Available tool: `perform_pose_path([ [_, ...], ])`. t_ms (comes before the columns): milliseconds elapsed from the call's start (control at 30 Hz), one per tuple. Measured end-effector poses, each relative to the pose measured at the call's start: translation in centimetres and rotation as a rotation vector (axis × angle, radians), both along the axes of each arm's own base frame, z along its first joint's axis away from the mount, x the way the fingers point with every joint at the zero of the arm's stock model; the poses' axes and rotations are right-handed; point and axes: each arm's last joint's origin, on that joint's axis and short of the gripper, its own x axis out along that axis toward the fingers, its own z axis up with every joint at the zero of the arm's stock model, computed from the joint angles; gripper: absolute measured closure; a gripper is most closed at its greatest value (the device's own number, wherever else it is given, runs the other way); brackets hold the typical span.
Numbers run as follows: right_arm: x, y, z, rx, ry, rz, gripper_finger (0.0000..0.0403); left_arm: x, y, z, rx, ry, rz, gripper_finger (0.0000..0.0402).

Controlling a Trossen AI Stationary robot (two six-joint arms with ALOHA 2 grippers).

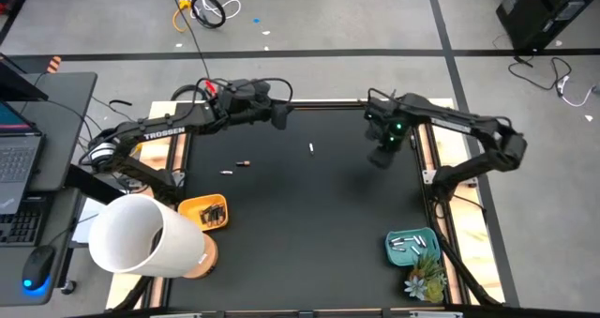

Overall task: Sort batteries
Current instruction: Put the black battery into the yellow bin

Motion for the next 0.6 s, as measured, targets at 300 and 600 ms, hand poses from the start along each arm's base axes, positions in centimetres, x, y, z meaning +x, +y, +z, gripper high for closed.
perform_pose_path([
  [300,-1.3,-3.8,-2.5,-0.237,0.35,0.297,0.0284,0.0,0.1,0.2,-0.037,-0.04,0.05,0.0216],
  [600,-3.4,-6.4,-3.6,-0.234,0.353,0.177,0.0245,0.0,0.1,0.2,-0.025,-0.038,0.026,0.0216],
])
